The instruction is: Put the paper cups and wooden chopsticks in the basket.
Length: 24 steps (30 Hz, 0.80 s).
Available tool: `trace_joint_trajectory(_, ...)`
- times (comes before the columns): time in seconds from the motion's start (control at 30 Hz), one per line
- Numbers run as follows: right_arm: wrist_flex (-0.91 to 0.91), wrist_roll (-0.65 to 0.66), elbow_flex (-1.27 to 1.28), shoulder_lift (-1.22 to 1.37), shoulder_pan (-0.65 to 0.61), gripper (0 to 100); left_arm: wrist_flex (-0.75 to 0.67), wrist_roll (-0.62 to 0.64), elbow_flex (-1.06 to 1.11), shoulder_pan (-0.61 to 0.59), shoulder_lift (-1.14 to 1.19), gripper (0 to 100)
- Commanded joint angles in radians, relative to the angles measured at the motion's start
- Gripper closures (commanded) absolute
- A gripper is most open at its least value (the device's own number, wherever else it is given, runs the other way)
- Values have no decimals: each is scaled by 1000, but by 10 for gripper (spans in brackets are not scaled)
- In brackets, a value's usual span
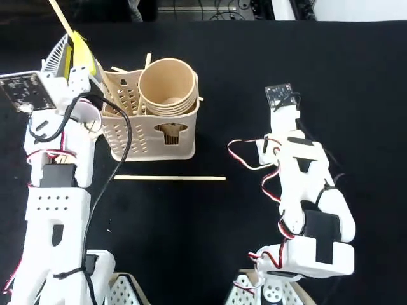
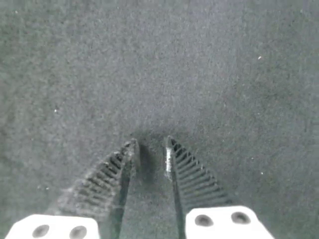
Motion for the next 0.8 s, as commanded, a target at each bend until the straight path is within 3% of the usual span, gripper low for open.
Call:
trace_joint_trajectory(0.0,-8,11,-4,-45,-12,907,49,9,7,-7,-2,958)
trace_joint_trajectory(0.13,-9,11,-4,-45,-12,907,285,11,-51,18,-14,814)
trace_joint_trajectory(0.37,-9,11,-4,-45,-12,907,425,2,-137,8,-43,808)
trace_joint_trajectory(0.57,-11,11,-4,-45,-12,907,672,-34,-320,-223,-57,812)
trace_joint_trajectory(0.77,-11,11,-4,-45,-14,907,769,-133,-429,-478,186,812)
